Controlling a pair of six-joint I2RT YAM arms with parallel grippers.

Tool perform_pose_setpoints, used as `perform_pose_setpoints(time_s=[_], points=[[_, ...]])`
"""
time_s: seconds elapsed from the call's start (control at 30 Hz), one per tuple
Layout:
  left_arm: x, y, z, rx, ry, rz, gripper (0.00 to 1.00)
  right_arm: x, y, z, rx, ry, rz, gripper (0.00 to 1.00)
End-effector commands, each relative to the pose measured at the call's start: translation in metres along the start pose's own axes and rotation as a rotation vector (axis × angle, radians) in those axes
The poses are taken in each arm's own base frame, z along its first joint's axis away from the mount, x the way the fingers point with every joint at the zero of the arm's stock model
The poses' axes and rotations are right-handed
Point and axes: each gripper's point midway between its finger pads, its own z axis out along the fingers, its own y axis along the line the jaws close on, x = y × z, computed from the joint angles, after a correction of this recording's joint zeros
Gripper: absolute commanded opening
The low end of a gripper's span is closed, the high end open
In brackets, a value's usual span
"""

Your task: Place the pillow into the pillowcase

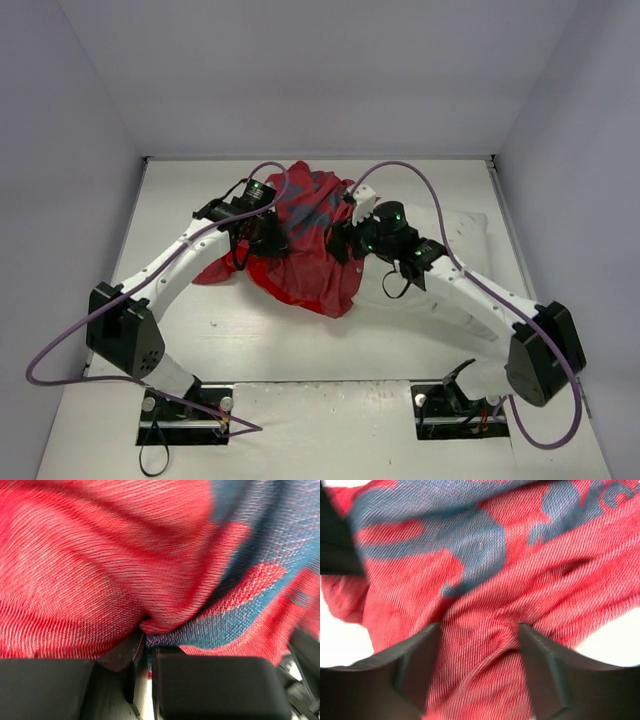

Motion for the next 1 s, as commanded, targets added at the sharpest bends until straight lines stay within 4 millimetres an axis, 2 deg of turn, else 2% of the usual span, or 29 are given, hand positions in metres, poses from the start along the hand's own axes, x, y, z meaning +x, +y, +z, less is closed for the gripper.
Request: perform_pose_setpoints(time_s=[0.0, 0.13, 0.23, 0.33, 0.43, 0.47, 0.53, 0.57, 0.6, 0.67, 0.8, 0.93, 0.97], points=[[-0.045, 0.004, -0.004, -0.017, -0.147, 0.041, 0.0, -0.027, -0.016, -0.035, 0.096, -0.112, -0.02, 0.69], [-0.075, 0.011, 0.004, -0.057, -0.192, 0.088, 0.0, -0.013, -0.028, -0.053, 0.148, -0.084, -0.006, 0.75], [-0.089, 0.005, 0.007, -0.044, -0.201, 0.133, 0.0, 0.0, -0.031, -0.058, 0.16, -0.051, 0.013, 0.76], [-0.092, 0.003, 0.008, -0.038, -0.199, 0.162, 0.0, 0.016, -0.029, -0.057, 0.155, -0.002, 0.032, 0.77], [-0.087, 0.004, 0.004, -0.029, -0.194, 0.158, 0.0, 0.045, -0.033, -0.047, 0.163, 0.098, 0.051, 0.77], [-0.083, 0.007, 0.005, -0.034, -0.185, 0.152, 0.06, 0.057, -0.034, -0.04, 0.157, 0.139, 0.062, 0.64], [-0.08, 0.012, -0.006, -0.045, -0.2, 0.151, 0.16, 0.061, -0.031, -0.033, 0.144, 0.149, 0.09, 0.36], [-0.079, 0.015, -0.01, -0.058, -0.214, 0.148, 0.25, 0.064, -0.031, -0.029, 0.142, 0.155, 0.099, 0.08], [-0.073, 0.023, -0.009, -0.079, -0.209, 0.149, 0.28, 0.061, -0.029, -0.027, 0.138, 0.145, 0.101, 0.0], [-0.074, 0.028, -0.018, -0.096, -0.24, 0.17, 0.33, 0.054, -0.026, -0.022, 0.117, 0.119, 0.111, 0.0], [-0.069, 0.036, -0.01, -0.12, -0.209, 0.22, 0.34, 0.047, -0.024, -0.016, 0.097, 0.108, 0.101, 0.0], [-0.062, 0.036, -0.007, -0.107, -0.183, 0.221, 0.33, 0.036, -0.022, -0.016, 0.09, 0.078, 0.098, 0.0], [-0.06, 0.036, -0.007, -0.101, -0.177, 0.22, 0.28, 0.033, -0.022, -0.016, 0.089, 0.07, 0.103, 0.0]])
